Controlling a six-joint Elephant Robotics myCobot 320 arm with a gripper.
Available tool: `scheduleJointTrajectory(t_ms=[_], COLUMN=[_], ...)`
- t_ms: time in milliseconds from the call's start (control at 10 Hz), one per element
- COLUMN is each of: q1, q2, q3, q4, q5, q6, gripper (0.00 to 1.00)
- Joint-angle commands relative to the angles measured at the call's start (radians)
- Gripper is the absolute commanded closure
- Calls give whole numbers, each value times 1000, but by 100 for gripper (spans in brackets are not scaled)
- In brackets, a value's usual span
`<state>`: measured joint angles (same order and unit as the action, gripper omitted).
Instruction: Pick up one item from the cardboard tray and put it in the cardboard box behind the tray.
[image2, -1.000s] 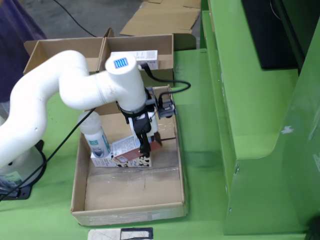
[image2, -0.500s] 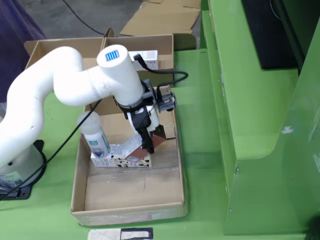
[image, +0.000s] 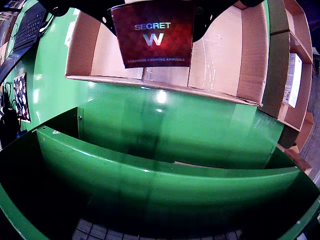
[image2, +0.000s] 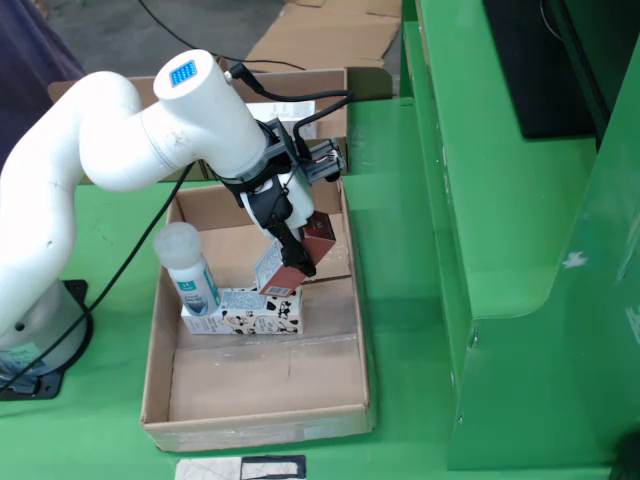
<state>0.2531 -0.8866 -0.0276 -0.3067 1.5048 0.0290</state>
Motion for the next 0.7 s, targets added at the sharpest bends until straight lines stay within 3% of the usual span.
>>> scheduleJointTrajectory(t_ms=[0, 600], q1=[22, 93], q2=[89, 275], q3=[28, 28], q4=[-25, -43], q5=[-12, -82], q6=[16, 54], gripper=[100, 100])
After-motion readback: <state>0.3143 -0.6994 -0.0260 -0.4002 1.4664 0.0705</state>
